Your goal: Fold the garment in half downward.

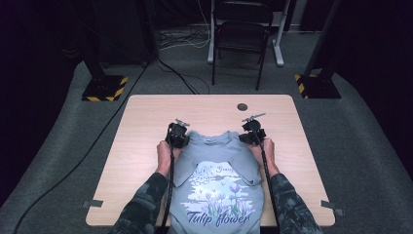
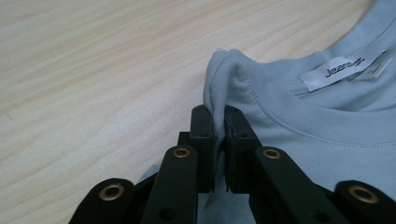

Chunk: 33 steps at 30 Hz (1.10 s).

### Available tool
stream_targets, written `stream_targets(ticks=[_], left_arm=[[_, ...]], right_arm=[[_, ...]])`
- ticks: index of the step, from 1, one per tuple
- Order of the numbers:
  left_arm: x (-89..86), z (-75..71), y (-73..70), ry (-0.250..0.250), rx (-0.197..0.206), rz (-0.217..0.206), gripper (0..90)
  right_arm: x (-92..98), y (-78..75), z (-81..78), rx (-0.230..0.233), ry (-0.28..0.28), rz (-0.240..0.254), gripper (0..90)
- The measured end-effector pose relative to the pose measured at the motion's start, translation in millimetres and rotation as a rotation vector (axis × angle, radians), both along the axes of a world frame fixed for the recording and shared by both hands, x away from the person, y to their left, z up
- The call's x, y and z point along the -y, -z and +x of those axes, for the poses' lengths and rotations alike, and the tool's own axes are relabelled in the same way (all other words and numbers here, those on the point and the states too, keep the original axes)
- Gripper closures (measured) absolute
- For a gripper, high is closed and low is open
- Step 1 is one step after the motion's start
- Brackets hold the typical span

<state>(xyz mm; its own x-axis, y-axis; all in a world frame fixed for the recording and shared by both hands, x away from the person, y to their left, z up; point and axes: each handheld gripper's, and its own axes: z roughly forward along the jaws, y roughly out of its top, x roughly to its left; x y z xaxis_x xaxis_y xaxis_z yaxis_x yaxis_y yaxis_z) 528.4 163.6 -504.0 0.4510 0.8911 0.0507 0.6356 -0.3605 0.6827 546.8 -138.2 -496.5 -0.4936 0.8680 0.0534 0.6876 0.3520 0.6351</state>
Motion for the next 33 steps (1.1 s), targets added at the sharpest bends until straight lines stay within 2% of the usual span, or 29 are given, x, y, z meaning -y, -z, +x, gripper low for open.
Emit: stream_targets(ticks=[11, 15, 24, 33], left_arm=[[4.5, -2.0, -21.5, 0.011, 0.067, 0.007, 84.3], [4.3, -1.4, -29.3, 0.005, 0.087, -0.003, 84.3], [3.8, 2.9, -50.8, 0.003, 0.133, -0.001, 84.3], [7.1, 8.7, -74.3, 0.007, 0.179, 0.017, 84.3]], right_arm=[[-0.5, -30.5, -9.3, 0.071, -0.004, -0.006, 84.8], [-0.4, -40.9, -11.0, 0.099, 0.001, -0.004, 84.9], [1.4, -65.0, -10.1, 0.162, 0.015, -0.008, 85.0], [-0.9, -87.2, -8.1, 0.215, 0.026, -0.032, 85.0]])
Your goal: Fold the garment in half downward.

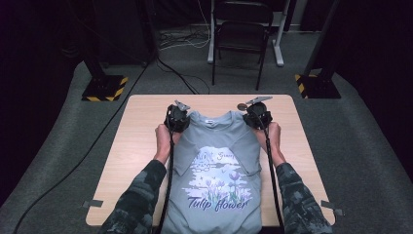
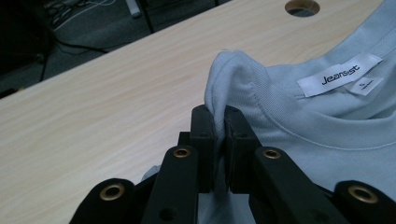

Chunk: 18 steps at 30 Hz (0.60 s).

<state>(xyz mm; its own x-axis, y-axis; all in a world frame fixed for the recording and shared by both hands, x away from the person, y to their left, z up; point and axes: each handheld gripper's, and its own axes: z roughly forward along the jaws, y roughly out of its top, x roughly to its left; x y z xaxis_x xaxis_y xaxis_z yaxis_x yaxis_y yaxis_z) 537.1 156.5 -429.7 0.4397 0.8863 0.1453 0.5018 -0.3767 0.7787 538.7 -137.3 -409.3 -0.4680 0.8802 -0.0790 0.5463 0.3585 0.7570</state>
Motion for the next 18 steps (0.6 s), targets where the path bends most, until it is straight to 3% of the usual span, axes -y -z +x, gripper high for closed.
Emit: stream_targets(ticks=[8, 18], left_arm=[[3.8, 4.8, -23.2, 0.001, 0.05, 0.011, 84.3], [5.7, 9.7, -42.2, -0.006, 0.089, 0.018, 84.3]], right_arm=[[-0.4, -23.2, 2.6, 0.047, 0.013, -0.01, 85.1], [0.9, -44.2, 5.0, 0.092, 0.028, -0.007, 85.0]])
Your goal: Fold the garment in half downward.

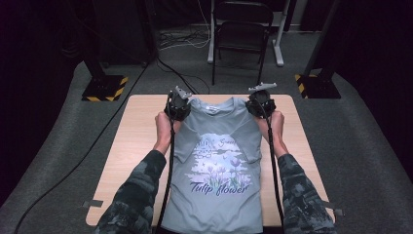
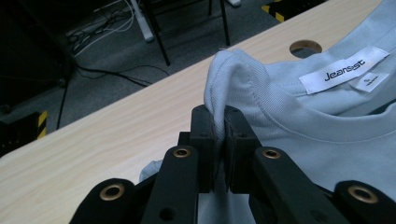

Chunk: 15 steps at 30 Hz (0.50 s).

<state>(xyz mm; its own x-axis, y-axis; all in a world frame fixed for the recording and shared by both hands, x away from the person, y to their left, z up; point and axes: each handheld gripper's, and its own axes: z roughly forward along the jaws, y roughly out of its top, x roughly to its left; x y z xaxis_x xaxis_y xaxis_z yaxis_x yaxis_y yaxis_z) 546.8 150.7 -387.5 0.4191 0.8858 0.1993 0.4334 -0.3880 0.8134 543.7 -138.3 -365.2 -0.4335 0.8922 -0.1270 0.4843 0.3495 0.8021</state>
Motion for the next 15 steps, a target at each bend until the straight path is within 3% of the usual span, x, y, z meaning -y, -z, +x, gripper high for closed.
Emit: stream_targets(ticks=[15], left_arm=[[2.3, 11.1, -44.0, -0.011, 0.073, 0.001, 84.2]], right_arm=[[-0.3, -44.1, 12.1, 0.088, 0.033, -0.019, 85.0]])
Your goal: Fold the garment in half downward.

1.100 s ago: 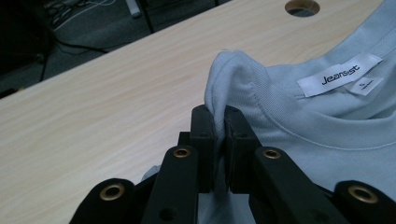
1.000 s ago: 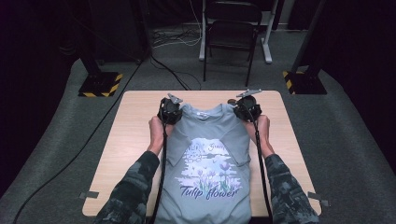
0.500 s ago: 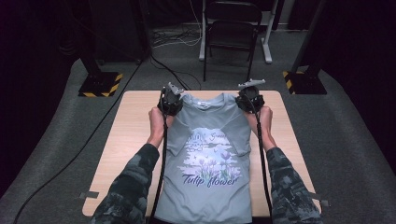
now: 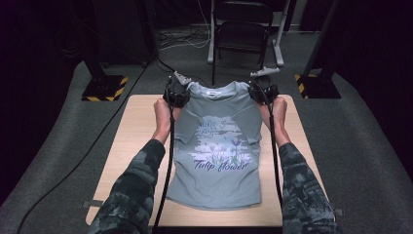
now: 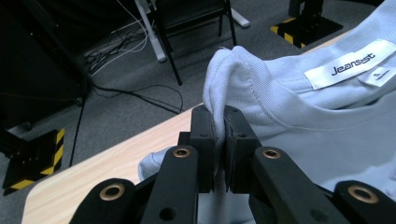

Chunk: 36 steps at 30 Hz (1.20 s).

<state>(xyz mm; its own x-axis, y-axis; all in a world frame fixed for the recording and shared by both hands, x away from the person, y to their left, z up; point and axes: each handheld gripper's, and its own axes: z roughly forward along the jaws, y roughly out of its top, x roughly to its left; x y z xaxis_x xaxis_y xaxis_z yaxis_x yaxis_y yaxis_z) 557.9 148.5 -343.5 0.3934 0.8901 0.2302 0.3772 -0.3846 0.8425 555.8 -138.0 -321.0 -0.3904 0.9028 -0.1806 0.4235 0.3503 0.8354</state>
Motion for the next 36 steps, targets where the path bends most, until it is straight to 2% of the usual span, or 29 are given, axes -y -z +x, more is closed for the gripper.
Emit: stream_targets(ticks=[2, 5, 8, 9, 12, 13, 14, 24, 29, 36], left_arm=[[-1.6, -4.0, -3.3, 0.013, 0.001, -0.009, 84.1], [-3.9, -9.2, -2.4, 0.024, -0.009, -0.028, 84.1], [-3.1, -23.5, 3.6, 0.046, -0.007, -0.022, 84.1], [-3.1, -23.5, 3.6, 0.046, -0.007, -0.022, 84.1], [-3.3, -36.4, 10.0, 0.062, -0.004, -0.021, 84.1], [-3.4, -40.3, 12.3, 0.063, -0.007, -0.017, 84.1], [-4.0, -47.6, 17.0, 0.073, -0.004, -0.012, 84.1], [-12.8, -92.4, 52.4, 0.117, -0.01, 0.008, 83.7], [-17.9, -114.5, 68.6, 0.138, -0.028, -0.01, 83.4], [-26.9, -147.2, 86.8, 0.19, -0.074, -0.055, 82.0]], right_arm=[[3.8, -5.8, -3.7, 0.007, -0.007, 0.015, 85.0], [8.4, -6.5, -8.0, 0.002, -0.012, 0.038, 85.0], [14.0, -1.6, -19.4, -0.004, -0.026, 0.049, 85.0], [14.0, -1.6, -19.4, -0.004, -0.026, 0.049, 85.0], [18.4, 9.3, -35.8, -0.015, -0.046, 0.052, 85.0], [18.4, 9.3, -35.8, -0.015, -0.046, 0.052, 85.0], [20.1, 16.4, -45.6, -0.024, -0.061, 0.054, 84.9], [18.1, 43.1, -99.6, -0.027, -0.144, 0.015, 84.6], [17.5, 59.6, -127.7, -0.041, -0.178, 0.001, 84.3], [23.9, 79.2, -160.2, -0.09, -0.222, 0.03, 83.0]])
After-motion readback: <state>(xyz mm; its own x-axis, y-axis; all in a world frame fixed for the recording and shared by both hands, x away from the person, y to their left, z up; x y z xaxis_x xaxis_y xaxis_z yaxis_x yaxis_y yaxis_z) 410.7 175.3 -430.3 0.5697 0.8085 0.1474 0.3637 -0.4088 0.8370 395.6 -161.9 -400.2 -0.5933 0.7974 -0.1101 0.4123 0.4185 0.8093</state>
